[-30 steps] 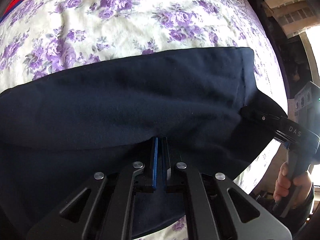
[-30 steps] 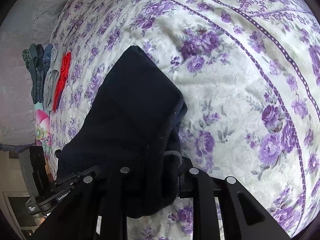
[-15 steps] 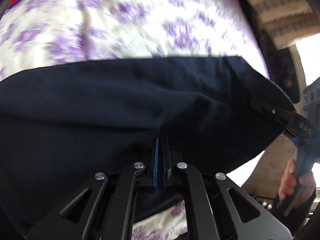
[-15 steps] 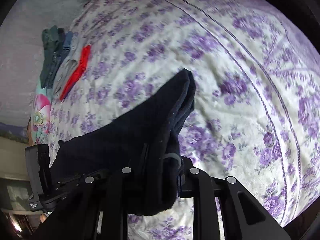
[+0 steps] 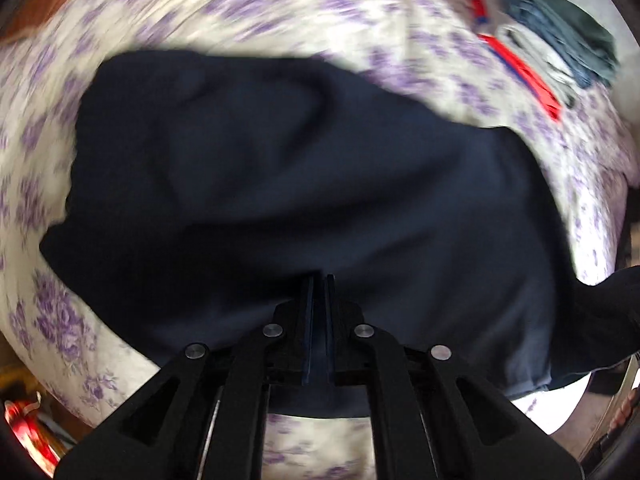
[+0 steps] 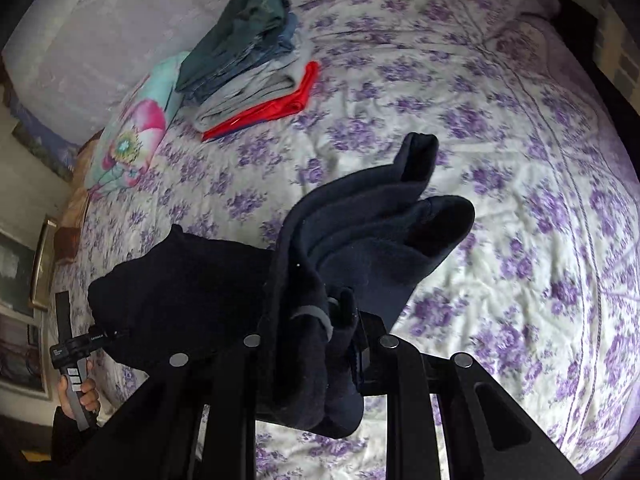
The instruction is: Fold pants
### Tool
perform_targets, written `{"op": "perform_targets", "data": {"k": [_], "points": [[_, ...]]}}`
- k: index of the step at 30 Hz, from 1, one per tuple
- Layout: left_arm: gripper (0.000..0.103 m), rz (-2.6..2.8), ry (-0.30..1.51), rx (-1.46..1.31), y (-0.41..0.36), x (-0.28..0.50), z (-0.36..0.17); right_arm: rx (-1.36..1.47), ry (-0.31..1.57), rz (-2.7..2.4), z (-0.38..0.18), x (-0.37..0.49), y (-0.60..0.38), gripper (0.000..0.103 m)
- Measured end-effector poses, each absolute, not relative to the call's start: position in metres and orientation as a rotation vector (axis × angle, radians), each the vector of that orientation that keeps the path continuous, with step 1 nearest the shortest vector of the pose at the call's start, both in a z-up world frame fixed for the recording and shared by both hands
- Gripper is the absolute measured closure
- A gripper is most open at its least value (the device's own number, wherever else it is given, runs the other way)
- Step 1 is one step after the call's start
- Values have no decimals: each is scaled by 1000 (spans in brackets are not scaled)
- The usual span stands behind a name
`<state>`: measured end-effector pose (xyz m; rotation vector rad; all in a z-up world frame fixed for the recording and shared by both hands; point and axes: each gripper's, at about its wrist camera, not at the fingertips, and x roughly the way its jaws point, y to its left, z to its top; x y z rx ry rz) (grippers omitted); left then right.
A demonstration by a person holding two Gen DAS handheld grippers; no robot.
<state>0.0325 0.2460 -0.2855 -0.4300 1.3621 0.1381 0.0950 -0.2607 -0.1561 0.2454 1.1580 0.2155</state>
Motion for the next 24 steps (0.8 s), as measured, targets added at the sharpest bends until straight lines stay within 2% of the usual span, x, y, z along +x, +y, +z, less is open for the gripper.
{"op": "perform_targets", "data": {"k": [7,11,14,19,20,24], "points": [[100,127,1362,-475,259,30,-299,-23,1208,484,-177,101,-115,81],[100,127,1361,-470,256,30,-301,-187,1270,536,-229,90,-47,81],[100,121,1356,-476,258,29,-301,-226,1309,525,-258,84,-27,79],[100,113,1348,-474,262,23,-301,-238,1289,568,-248,82,-13,79],[100,114,1347,-473,260,23,-301,-260,1289,564,-250,81,-9,76],[100,118,1351,-460,254,25,-301,-279,1326,617,-263,75,5,36]]}}
